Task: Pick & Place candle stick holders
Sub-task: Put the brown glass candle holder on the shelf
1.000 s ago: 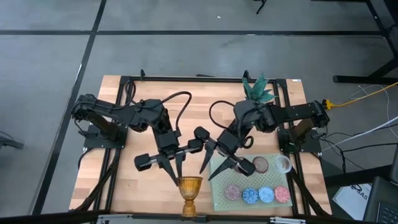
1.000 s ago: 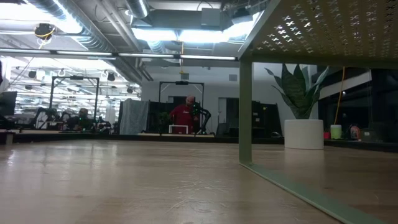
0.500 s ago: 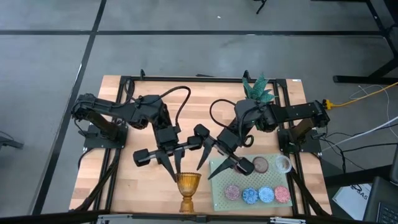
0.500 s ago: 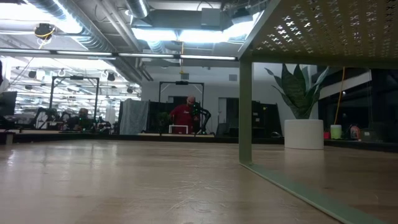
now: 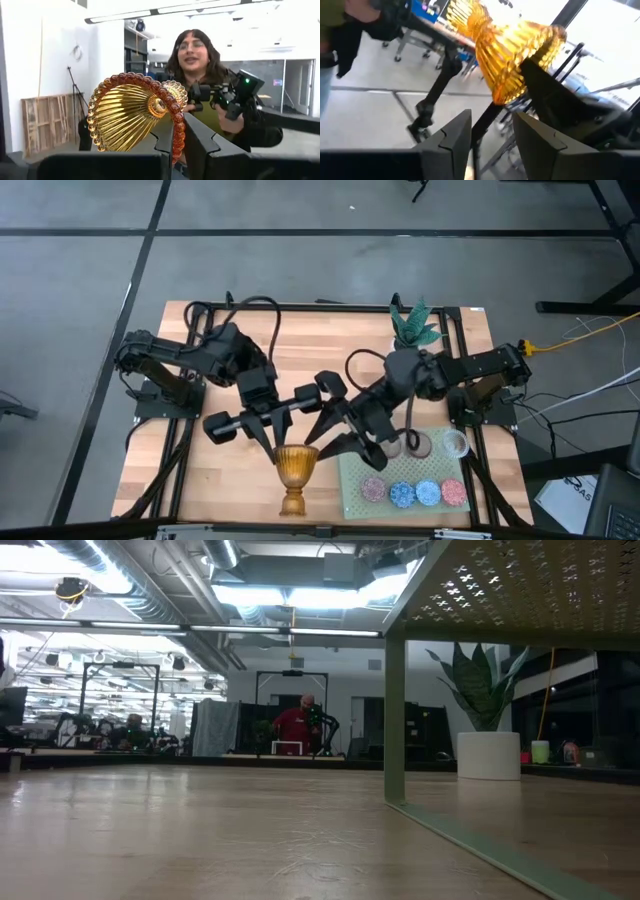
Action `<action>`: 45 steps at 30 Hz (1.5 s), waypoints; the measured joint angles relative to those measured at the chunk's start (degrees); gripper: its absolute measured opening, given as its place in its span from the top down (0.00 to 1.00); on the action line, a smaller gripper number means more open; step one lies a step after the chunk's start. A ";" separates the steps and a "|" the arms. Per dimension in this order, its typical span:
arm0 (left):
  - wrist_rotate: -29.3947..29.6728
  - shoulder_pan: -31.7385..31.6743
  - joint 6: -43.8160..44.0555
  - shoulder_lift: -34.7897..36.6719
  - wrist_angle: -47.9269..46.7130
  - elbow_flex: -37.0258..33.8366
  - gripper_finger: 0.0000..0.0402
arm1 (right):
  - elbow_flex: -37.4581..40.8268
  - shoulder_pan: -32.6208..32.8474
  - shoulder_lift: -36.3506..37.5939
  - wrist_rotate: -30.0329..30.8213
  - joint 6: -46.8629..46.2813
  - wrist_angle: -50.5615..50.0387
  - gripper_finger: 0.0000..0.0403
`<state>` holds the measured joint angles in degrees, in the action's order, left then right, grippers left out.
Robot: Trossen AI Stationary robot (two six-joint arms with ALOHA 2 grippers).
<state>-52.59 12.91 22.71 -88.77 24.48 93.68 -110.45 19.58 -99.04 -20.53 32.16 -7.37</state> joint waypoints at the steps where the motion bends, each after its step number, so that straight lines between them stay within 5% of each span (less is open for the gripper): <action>1: 0.27 -0.01 0.84 0.00 0.57 0.01 0.96 | 0.00 0.02 0.00 -0.01 -0.04 0.88 0.63; 14: 0.24 -2.61 3.86 -0.04 11.44 0.01 0.96 | 0.00 -1.75 0.30 -2.92 -1.58 10.89 0.63; 27: -7.70 -6.41 16.91 -0.02 10.36 0.01 0.96 | 0.00 -6.63 1.14 -18.05 -24.33 8.87 0.63; 35: -14.53 -8.75 15.70 -0.04 -5.50 -0.06 0.96 | 0.00 -4.69 5.33 -1.14 -27.41 -12.23 0.63; 45: -17.00 -14.56 9.68 -0.04 -14.13 -0.06 0.96 | 0.00 -0.74 10.95 9.84 -48.64 -29.29 0.63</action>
<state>-69.58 -1.65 32.39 -88.82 10.35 93.62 -110.45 18.84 -88.10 -10.69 -16.47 -36.66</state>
